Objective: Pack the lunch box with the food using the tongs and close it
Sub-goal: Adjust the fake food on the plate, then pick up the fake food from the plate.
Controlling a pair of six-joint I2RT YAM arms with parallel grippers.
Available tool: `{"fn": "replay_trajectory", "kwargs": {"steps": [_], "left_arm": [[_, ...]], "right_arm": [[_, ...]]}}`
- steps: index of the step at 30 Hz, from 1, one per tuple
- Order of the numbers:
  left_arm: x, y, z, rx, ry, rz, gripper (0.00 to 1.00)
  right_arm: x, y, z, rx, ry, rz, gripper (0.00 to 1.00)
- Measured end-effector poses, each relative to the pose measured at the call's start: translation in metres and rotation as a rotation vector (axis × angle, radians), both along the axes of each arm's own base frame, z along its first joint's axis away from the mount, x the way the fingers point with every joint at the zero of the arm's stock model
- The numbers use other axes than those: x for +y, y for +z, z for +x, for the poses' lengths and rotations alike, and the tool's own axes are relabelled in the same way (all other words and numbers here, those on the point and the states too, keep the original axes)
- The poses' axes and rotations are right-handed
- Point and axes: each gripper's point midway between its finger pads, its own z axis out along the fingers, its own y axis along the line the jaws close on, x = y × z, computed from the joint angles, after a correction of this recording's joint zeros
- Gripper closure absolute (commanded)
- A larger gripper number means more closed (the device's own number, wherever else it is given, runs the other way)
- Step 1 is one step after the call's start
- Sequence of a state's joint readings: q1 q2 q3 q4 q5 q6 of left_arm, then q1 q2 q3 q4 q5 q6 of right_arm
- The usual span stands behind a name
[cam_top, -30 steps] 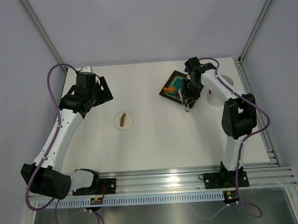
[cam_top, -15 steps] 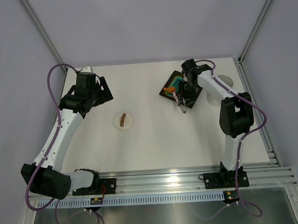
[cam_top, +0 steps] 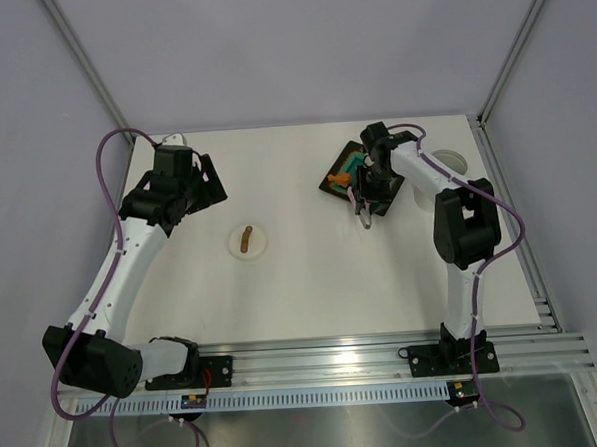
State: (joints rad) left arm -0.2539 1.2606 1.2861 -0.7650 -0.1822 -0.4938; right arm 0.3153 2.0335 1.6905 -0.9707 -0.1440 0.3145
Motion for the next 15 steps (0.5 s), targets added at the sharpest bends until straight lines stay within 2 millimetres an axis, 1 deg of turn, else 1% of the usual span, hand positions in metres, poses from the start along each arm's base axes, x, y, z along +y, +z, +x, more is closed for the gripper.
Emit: {"fn": "replay_trajectory", "kwargs": {"steps": [3,6,8,10,11,13,14,15], "left_arm": [[0.0,-0.0001,-0.0001,0.0,0.0,0.0,0.22],[0.0,-0.0001,-0.0001,0.0,0.0,0.0,0.22],[0.0,-0.0001,-0.0001,0.0,0.0,0.0,0.22],[0.0,-0.0001,-0.0001,0.0,0.0,0.0,0.22],[0.0,-0.0001,-0.0001,0.0,0.0,0.0,0.22],[0.0,0.0,0.0,0.0,0.0,0.0,0.22],[0.0,-0.0001,-0.0001,0.0,0.0,0.0,0.22],[0.0,-0.0001,-0.0001,0.0,0.0,0.0,0.22]], "right_arm": [[0.0003,-0.005,0.0011,0.009,0.0,-0.003,0.57],[0.0005,-0.0066,0.0018,0.011,0.0,-0.004,0.61],[0.001,-0.0071,0.0033,0.009,0.0,-0.003,0.68],[0.0013,-0.0061,0.0044,0.006,-0.003,-0.002,0.71],[0.0015,-0.0055,0.005,0.004,-0.003,-0.002,0.75],[0.002,-0.0042,0.0064,-0.001,-0.004,0.0,0.8],[0.0018,-0.0042,0.0065,-0.001,-0.004,-0.001,0.86],[0.0017,-0.0041,0.0065,-0.002,-0.004,-0.002,0.89]]}}
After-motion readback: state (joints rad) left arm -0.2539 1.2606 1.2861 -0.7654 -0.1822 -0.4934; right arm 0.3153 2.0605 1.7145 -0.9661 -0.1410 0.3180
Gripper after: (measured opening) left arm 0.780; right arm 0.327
